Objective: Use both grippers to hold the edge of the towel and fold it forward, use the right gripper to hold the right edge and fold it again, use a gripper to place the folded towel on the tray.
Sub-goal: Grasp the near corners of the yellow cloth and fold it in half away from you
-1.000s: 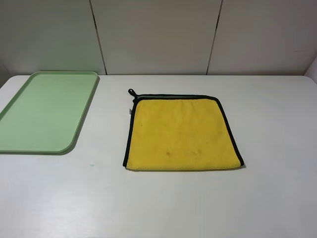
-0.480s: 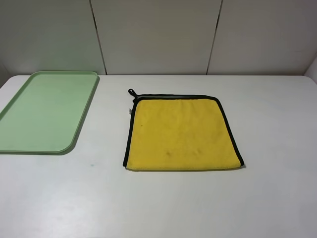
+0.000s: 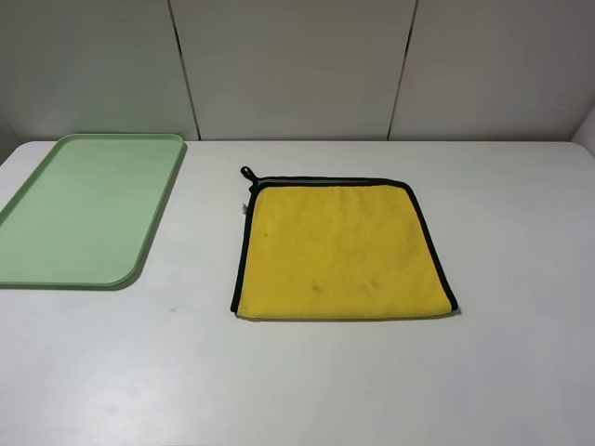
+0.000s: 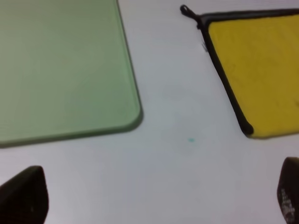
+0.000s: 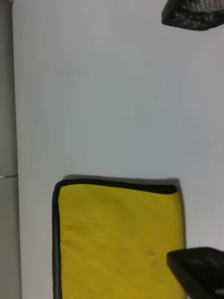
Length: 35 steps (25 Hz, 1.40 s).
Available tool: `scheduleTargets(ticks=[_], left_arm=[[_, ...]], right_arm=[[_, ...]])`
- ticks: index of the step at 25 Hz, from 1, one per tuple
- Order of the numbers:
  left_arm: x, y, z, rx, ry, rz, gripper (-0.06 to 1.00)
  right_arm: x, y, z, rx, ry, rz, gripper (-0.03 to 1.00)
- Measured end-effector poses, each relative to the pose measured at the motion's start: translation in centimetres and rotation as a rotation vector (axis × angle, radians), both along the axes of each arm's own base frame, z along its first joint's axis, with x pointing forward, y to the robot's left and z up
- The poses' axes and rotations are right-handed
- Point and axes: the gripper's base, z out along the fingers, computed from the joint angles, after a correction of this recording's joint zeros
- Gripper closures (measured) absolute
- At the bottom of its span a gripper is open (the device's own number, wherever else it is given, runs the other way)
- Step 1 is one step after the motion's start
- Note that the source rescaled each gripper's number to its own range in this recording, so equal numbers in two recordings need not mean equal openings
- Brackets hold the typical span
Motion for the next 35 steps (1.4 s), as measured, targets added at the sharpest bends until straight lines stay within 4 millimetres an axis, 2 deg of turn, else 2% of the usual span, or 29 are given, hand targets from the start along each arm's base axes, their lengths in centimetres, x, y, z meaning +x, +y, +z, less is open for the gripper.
scheduleTargets(ticks=[2, 4, 6, 8, 9, 14, 18, 21, 24, 28, 31, 35], left_arm=[[0.0, 0.1, 0.6, 0.009, -0.028, 0.01, -0.03], [0.7, 0.1, 1.1, 0.016, -0.009, 0.015, -0.03], [1.6, 0.1, 1.7, 0.026, 0.031, 0.015, -0.02], [2.9, 0.0, 2.1, 0.036, 0.082, 0.014, -0.01], [3.5, -0.1, 2.4, 0.04, 0.098, 0.014, -0.01], [8.2, -0.5, 2.6, 0.102, 0.238, -0.023, 0.0], [11.8, -0.8, 1.3, 0.191, 0.368, -0.099, 0.01], [14.5, -1.4, 0.4, 0.262, 0.45, -0.191, 0.01], [16.7, -2.9, -0.2, 0.315, 0.469, -0.302, 0.01], [18.8, -6.3, -2.1, 0.434, 0.503, -0.542, 0.01], [19.5, -8.8, -4.1, 0.515, 0.534, -0.703, 0.02], [19.8, -11.2, -6.6, 0.581, 0.583, -0.835, 0.02]], right_arm=[[0.2, 0.0, 0.5, -0.001, 0.01, 0.0, -0.03], [1.5, 0.1, 1.9, -0.018, 0.057, 0.007, -0.03], [1.9, 0.1, 2.4, -0.026, 0.071, 0.011, -0.03], [3.8, 0.2, 3.2, -0.061, 0.13, 0.03, -0.03], [3.8, 0.2, 3.2, -0.061, 0.13, 0.03, -0.03], [8.3, 0.5, 3.5, -0.148, 0.246, 0.091, -0.03], [11.6, 1.3, 3.2, -0.26, 0.306, 0.218, -0.03], [14.0, 2.7, 2.9, -0.329, 0.335, 0.343, -0.03], [16.4, 4.8, 1.9, -0.382, 0.372, 0.463, -0.03], [18.5, 8.0, -0.6, -0.473, 0.44, 0.622, -0.03], [19.6, 10.1, -3.0, -0.546, 0.509, 0.734, -0.03], [20.4, 12.1, -5.7, -0.606, 0.576, 0.833, -0.03]])
